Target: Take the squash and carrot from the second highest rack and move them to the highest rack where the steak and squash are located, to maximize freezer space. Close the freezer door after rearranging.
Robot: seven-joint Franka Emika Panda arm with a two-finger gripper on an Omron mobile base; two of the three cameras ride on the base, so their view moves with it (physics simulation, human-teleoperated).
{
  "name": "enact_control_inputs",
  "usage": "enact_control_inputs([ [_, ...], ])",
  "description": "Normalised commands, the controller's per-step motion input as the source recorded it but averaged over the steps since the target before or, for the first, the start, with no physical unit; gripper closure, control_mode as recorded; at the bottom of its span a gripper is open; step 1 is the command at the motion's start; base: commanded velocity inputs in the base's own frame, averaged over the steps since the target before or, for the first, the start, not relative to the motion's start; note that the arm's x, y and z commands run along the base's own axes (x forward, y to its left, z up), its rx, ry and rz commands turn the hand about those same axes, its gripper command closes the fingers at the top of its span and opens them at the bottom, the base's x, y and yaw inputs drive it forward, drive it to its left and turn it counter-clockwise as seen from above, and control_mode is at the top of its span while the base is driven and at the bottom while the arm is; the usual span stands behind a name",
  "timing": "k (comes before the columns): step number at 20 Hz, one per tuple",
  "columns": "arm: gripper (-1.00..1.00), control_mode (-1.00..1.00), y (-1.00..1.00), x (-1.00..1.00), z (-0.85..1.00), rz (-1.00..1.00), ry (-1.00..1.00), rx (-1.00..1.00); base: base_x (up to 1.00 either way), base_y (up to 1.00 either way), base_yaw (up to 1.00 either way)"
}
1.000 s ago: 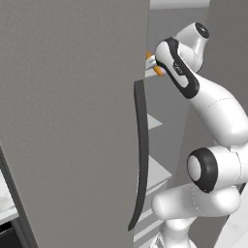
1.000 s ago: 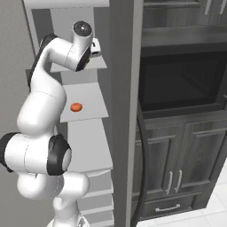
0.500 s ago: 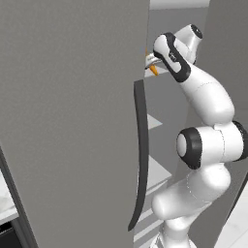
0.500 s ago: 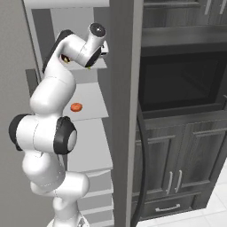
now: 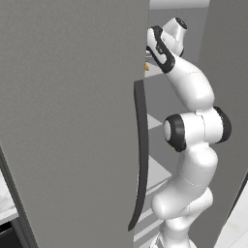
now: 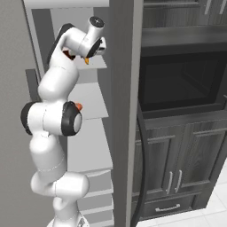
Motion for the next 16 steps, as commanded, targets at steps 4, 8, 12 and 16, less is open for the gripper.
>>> enact_control_inputs([
  [4,-1.00,-1.00,0.21,0.45,-0.25,0.00,0.08,0.00,0.00,0.00,0.00],
  [8,-1.00,-1.00,0.29,0.38,-0.39,0.00,0.01,0.00,0.00,0.00,0.00],
  [12,-1.00,-1.00,0.08,0.14,-0.13,0.00,0.00,0.00,0.00,0.00,0.00],
  [16,-1.00,-1.00,-0.06,-0.07,0.00,0.00,-0.06,0.02,0.00,0.00,0.00],
])
